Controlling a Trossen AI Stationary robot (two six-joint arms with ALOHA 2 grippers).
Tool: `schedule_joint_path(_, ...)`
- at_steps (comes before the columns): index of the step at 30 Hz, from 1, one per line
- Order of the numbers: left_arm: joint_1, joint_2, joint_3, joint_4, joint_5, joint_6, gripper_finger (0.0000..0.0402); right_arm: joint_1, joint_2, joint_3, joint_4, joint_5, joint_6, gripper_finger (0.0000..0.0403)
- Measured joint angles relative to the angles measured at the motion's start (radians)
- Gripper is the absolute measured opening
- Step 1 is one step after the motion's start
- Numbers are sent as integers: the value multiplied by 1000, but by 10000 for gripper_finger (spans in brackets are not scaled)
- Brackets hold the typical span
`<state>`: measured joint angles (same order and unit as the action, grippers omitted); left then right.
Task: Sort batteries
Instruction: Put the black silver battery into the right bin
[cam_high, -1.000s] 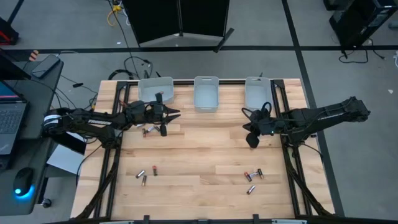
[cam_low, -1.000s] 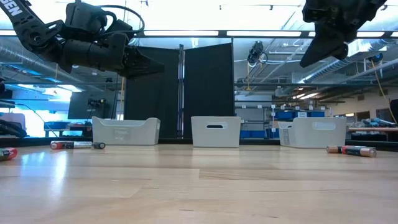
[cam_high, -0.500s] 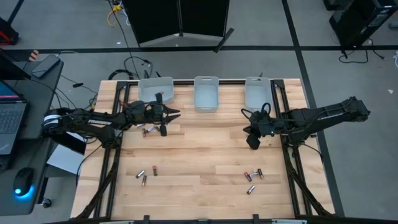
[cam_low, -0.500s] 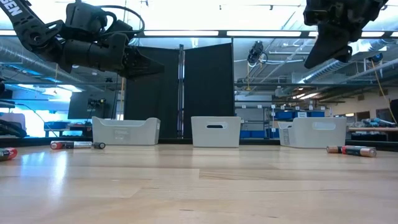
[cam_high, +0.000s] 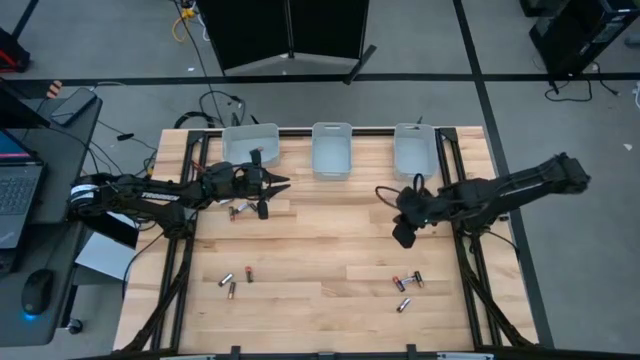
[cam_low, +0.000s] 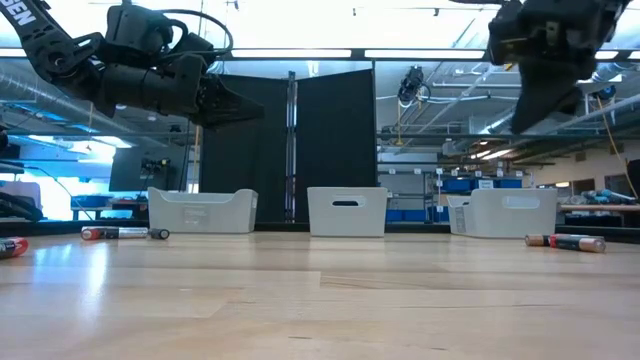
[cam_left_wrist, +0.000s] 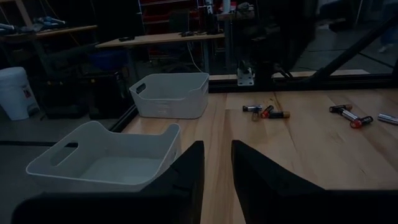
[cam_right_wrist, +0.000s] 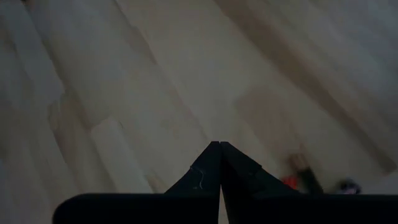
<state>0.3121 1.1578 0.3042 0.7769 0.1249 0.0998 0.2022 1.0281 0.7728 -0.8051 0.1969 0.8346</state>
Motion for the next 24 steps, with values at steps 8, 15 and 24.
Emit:
schedule_joint_path(8,0,0,0,0,0,0,87,92,84,0,-133,-11,268,25)
schedule_joint_path(15,0,0,0,12,0,0,87,91,139,0,-307,-8,522,50)
schedule_joint_path(24,0,0,0,17,0,0,87,-4,144,-1,-327,-8,558,90)
